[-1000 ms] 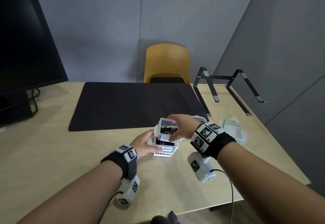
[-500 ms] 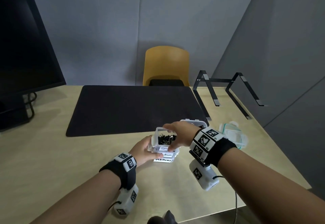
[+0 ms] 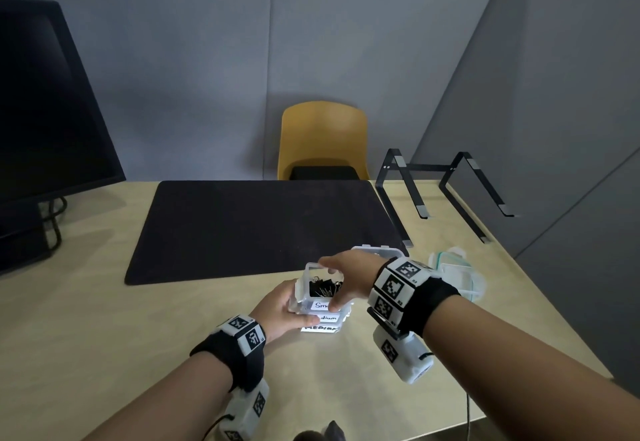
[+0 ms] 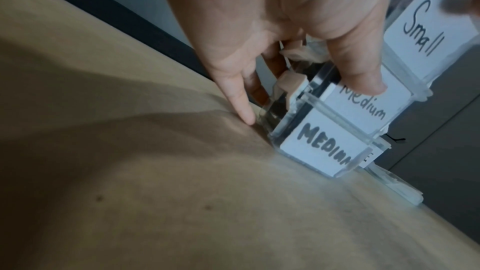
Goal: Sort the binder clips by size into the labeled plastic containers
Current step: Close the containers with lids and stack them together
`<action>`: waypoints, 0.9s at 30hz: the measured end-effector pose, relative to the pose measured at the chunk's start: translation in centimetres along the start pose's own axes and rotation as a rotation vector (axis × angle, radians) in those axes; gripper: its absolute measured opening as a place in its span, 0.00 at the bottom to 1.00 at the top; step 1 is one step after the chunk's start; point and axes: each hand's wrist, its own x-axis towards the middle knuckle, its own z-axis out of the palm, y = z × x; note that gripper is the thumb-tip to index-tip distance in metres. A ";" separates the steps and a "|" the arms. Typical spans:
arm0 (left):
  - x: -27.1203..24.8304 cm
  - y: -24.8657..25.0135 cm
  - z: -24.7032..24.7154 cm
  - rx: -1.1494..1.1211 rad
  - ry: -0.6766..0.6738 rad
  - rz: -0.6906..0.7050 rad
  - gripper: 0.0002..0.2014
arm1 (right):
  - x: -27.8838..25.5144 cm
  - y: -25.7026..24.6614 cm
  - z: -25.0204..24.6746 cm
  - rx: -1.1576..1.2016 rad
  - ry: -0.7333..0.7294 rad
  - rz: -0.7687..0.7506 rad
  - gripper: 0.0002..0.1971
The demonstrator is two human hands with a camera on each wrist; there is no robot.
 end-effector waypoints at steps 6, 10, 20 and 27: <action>-0.7 1.2 -0.9 0.141 0.093 0.018 0.18 | -0.1 0.4 0.4 0.050 0.023 0.016 0.37; -1.7 1.5 -0.9 0.068 0.122 0.021 0.24 | -0.1 0.5 0.5 0.082 0.017 0.019 0.36; -2.2 2.7 -1.6 -0.149 0.170 -0.003 0.19 | -0.1 0.7 0.6 0.130 0.018 0.016 0.39; -1.9 3.4 -2.1 -0.130 0.214 0.013 0.17 | 0.1 1.0 0.8 0.138 0.025 -0.001 0.36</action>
